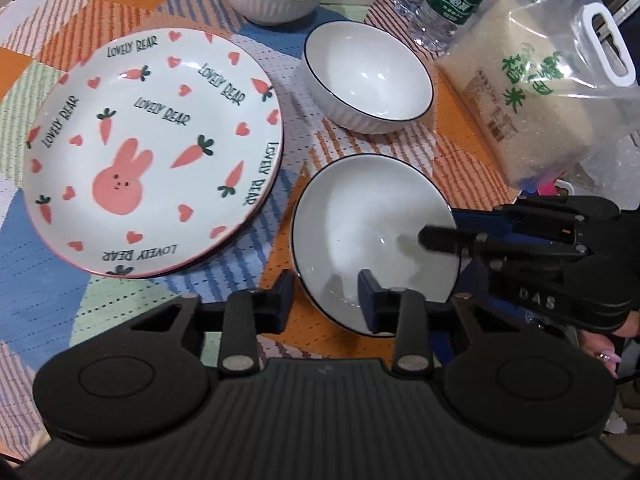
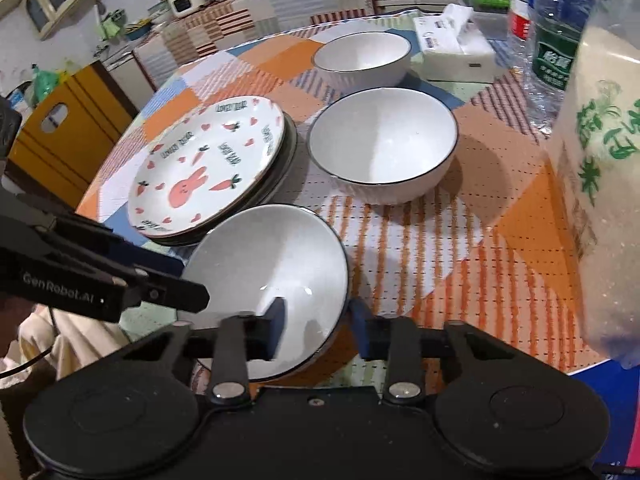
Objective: Organize plates and bowls
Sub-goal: 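Lift the white bowl and carry it toward another white bowl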
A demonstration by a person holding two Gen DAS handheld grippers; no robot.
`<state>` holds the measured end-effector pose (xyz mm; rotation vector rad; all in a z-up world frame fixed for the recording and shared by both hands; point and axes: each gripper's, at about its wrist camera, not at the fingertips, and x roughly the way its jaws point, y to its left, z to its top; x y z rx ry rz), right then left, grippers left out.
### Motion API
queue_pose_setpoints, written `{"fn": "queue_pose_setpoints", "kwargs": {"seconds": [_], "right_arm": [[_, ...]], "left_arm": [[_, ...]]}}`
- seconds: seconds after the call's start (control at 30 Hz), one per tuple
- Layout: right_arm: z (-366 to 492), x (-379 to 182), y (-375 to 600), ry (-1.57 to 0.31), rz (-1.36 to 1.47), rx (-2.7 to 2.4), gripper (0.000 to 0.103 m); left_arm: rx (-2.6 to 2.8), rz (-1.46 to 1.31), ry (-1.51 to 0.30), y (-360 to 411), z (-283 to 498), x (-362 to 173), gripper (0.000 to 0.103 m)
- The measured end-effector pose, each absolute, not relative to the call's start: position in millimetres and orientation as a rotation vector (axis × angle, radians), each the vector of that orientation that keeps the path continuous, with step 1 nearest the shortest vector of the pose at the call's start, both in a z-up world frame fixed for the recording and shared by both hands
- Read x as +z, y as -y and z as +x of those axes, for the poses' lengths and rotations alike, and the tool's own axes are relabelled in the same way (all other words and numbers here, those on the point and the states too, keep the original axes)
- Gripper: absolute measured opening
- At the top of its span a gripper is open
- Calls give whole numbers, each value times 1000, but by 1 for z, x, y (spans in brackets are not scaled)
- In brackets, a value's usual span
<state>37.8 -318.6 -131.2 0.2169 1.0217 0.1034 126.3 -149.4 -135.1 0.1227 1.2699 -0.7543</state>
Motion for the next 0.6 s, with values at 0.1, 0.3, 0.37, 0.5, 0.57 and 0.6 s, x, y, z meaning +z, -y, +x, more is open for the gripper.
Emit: {"fn": "queue_pose_setpoints", "kwargs": {"seconds": [0.1,0.3,0.37,0.5,0.57,0.6], "right_arm": [[37,-133,322,-1024,225,83,15],[41,-138,321,-1033,220,80,15],[46,-142,321,-1057,239,72,15],[56,-149,317,-1108,245,51,17],[58,-149,318,-1125,253,41,17],[58,-148,319,-1128,262,42,17]], "left_arm": [[-733,137,-1269,149,127,-137,19],[-724,97,-1302,146,133,-145,13],[-721,91,-1307,147,133,-147,13],[-710,118,-1299,154,135,-145,14],[-713,142,-1287,158,135,-140,14],[-715,147,-1282,159,136,-137,14]]}}
